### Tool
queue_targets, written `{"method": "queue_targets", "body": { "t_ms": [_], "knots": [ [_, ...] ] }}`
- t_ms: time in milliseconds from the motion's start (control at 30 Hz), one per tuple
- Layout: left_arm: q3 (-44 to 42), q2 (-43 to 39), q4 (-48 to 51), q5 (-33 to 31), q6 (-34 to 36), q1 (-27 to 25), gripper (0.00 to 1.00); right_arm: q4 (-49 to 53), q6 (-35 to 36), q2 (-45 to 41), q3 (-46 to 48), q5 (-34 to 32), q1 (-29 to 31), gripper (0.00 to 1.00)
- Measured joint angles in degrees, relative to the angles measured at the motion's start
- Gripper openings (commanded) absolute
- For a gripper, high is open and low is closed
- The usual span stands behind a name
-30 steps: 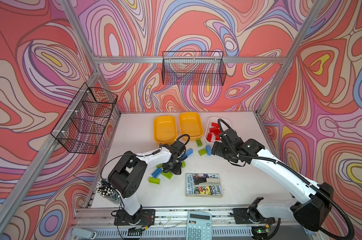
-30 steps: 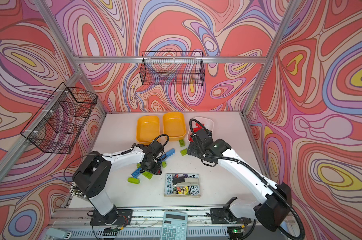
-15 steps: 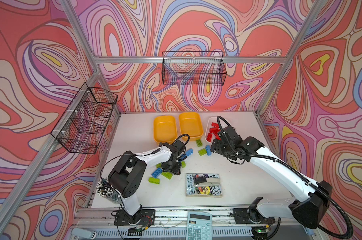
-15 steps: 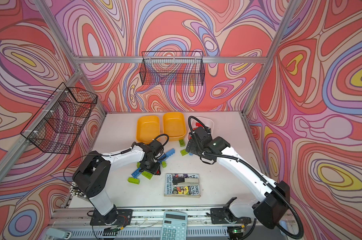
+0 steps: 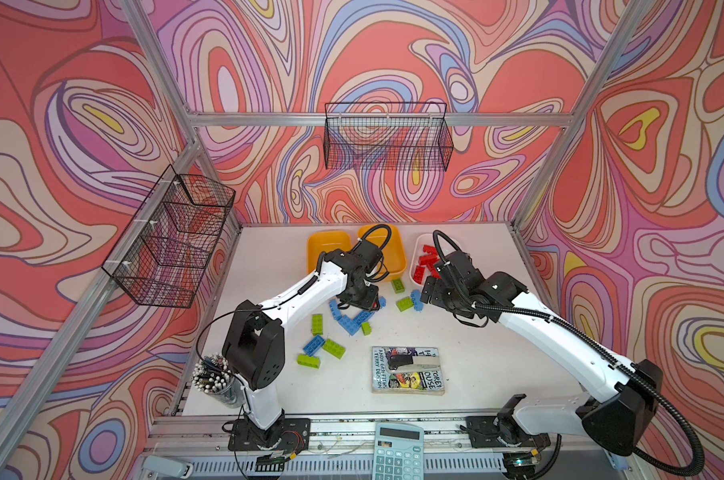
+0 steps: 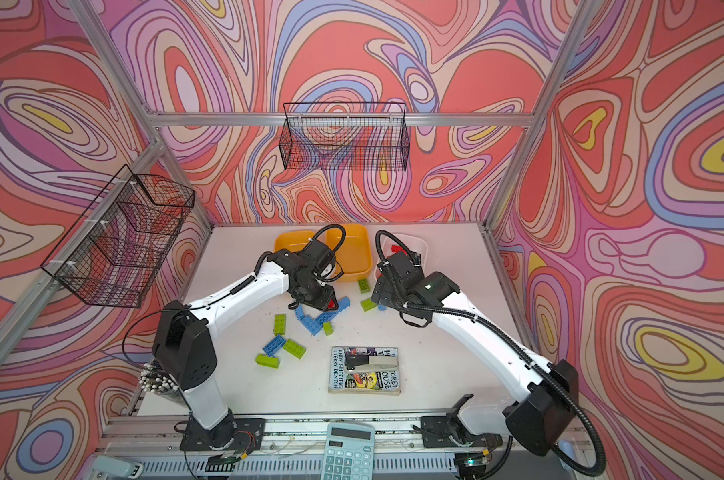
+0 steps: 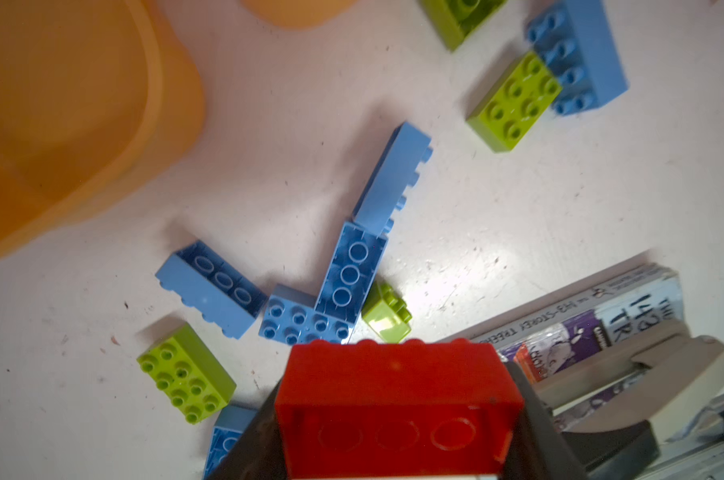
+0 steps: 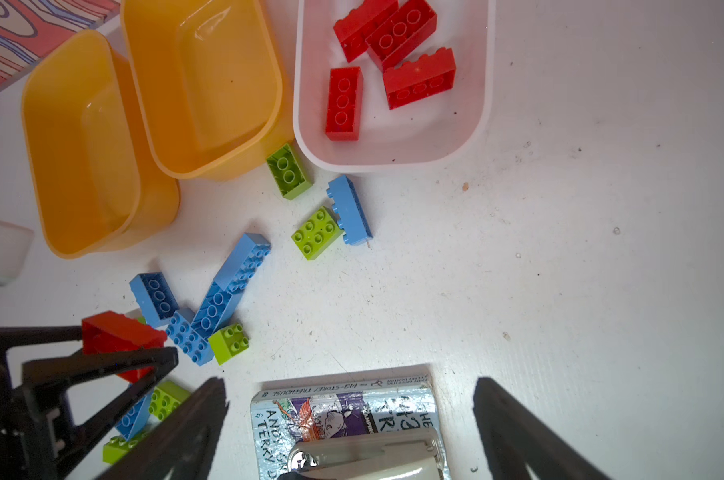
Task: Sort the legos into containers by color
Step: 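Close the left gripper on the red brick and lift it, then carry the red brick over the white bin and release it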
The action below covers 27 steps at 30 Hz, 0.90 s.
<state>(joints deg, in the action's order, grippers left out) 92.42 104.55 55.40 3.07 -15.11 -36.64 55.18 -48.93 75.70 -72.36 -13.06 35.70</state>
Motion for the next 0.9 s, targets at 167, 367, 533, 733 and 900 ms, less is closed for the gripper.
{"method": "queue_targets", "body": {
  "t_ms": [167,367,533,733,900],
  "knots": [
    [13.6,7.7,2.0,2.4,0.2,0.0,0.47,1.2,0.1,-1.5,-0.1,-1.3,-0.5,0.98],
    [30.2,19.1,2.7,6.7,0.1,0.0,0.48,3.0,0.7,-3.6,-2.1,-2.6,-2.4,0.98],
    [39.7,26.7,1.1,11.4,-1.1,-0.1,0.49,3.7,2.0,-4.4,-3.7,-2.8,-4.8,0.98],
    [41.9,31.3,-6.3,16.5,-4.1,-0.5,0.5,4.2,4.2,-4.0,-5.4,-2.3,-8.2,0.98],
    [41.9,33.9,-14.0,19.3,-7.6,-1.1,0.51,4.2,6.3,-2.1,-8.2,-1.3,-10.6,0.98]
  ]
}}
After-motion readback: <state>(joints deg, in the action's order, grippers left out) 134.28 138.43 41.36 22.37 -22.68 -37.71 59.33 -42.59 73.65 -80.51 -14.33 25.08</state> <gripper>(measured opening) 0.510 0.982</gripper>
